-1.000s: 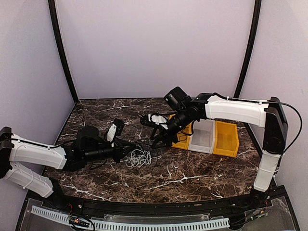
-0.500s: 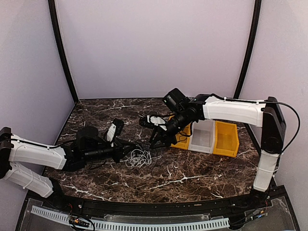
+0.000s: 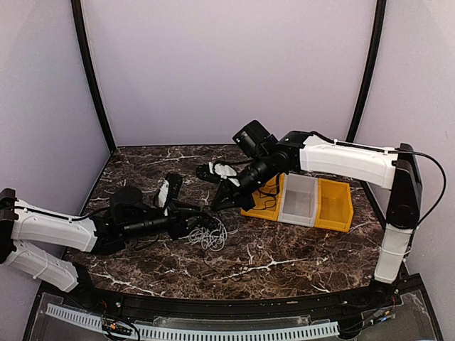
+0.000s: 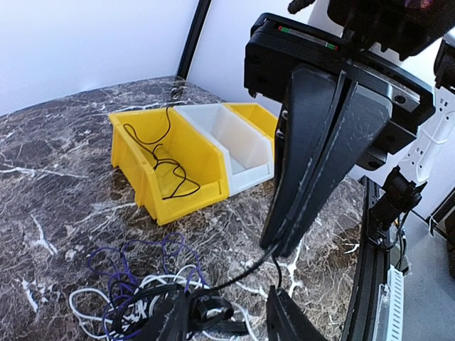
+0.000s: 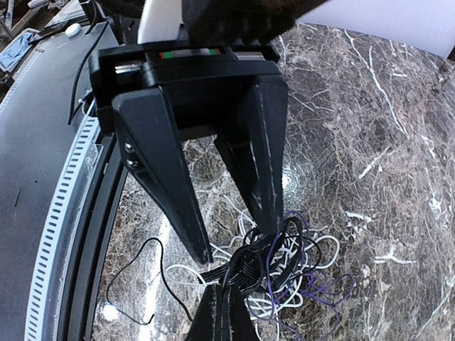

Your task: Untangle the cables

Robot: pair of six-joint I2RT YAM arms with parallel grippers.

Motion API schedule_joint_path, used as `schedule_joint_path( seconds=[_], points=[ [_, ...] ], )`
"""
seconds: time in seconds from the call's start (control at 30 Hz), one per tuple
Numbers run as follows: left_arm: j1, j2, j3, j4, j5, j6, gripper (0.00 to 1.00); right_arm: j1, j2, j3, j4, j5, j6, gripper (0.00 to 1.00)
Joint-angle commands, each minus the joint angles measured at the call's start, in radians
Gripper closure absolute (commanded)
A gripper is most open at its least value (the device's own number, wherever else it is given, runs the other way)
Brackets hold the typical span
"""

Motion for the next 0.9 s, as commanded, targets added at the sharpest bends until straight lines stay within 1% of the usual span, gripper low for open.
schedule_joint_path(
  seconds=[0.0,0.07,0.13,0.17,0.23,0.27,0.33,0.47,0.53,0.6,0.67,0.87],
  points=[
    [-0.013,0.036,0.014,0.106,-0.032,-0.002,0.61,0.032,-0.052,0.052,-0.025,-0.021,0.015,1.00],
    [-0.014,0.092,0.033,0.153,-0.002,0.005,0.63,0.037,-0.056,0.063,-0.030,-0.023,0.020,1.00],
    [-0.014,0.153,0.047,0.193,0.003,-0.003,0.69,0.039,-0.062,0.073,-0.040,-0.024,0.018,1.00],
    [-0.013,0.194,0.063,0.197,-0.011,-0.013,0.75,0.040,-0.066,0.079,-0.048,-0.024,0.016,1.00],
    [-0.014,0.244,0.079,0.220,-0.011,-0.030,0.79,0.040,-0.082,0.096,-0.069,-0.035,0.004,1.00],
    [-0.014,0.274,0.075,0.263,-0.004,-0.037,0.82,0.040,-0.091,0.111,-0.092,-0.040,-0.014,1.00],
    [-0.014,0.319,0.073,0.326,0.005,-0.062,0.83,0.035,-0.112,0.176,-0.148,-0.027,-0.050,1.00],
    [-0.014,0.397,0.087,0.345,-0.003,-0.090,0.85,-0.039,-0.175,0.371,-0.186,-0.051,-0.053,1.00],
    [-0.014,0.424,0.100,0.319,-0.015,-0.091,0.86,-0.094,-0.226,0.394,-0.131,-0.068,-0.025,1.00],
    [-0.014,0.438,0.126,0.257,-0.018,-0.080,0.87,-0.158,-0.225,0.472,-0.168,-0.147,-0.003,1.00],
    [-0.014,0.446,0.152,0.190,-0.021,-0.067,0.88,-0.221,-0.239,0.518,-0.167,-0.214,0.019,1.00],
    [-0.014,0.474,0.203,0.071,-0.052,-0.026,0.88,-0.338,-0.289,0.598,-0.170,-0.313,0.052,1.00]
  ],
)
